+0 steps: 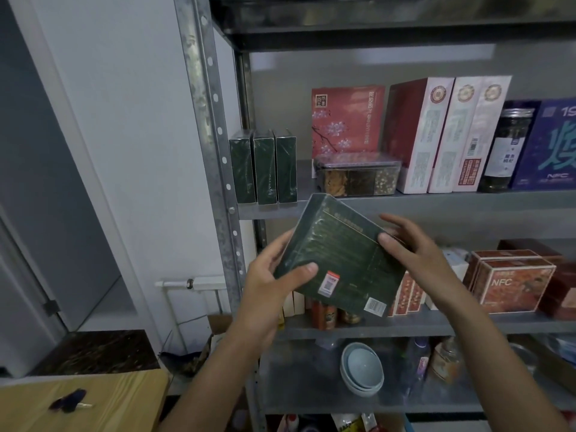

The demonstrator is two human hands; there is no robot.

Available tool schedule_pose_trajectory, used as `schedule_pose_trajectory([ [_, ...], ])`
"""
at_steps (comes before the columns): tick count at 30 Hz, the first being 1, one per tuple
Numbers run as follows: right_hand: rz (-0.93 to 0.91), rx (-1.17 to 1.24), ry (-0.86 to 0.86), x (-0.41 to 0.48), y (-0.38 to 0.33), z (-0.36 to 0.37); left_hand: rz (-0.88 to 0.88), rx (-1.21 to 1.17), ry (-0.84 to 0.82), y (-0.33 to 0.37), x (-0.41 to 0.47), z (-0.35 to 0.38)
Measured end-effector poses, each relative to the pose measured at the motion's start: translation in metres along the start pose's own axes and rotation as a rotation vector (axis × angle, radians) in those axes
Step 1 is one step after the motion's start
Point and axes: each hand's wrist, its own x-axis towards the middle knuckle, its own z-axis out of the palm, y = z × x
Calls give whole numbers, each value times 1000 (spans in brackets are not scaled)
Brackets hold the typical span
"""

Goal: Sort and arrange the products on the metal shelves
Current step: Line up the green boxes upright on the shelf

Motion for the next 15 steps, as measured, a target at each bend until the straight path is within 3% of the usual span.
schedule_pose_trajectory([
  [3,102,159,-90,-5,1,-19,-37,-142,-3,8,8,-9],
  [6,149,547,-154,-3,4,-21,-71,-232,-43,10,11,-8],
  [9,124,680,-10,-5,5,-15,-89,-209,-42,7,13,-4],
  [10,121,683,51,-6,4,-14,-73,-102,-14,6,12,-1],
  [12,114,658,144,-10,-1,-12,95,372,121,1,13,2],
  [14,88,593,206,-14,-8,-10,459,918,273,-7,13,0],
  [15,82,568,235,-16,-12,-8,632,1064,228,-12,14,-1],
])
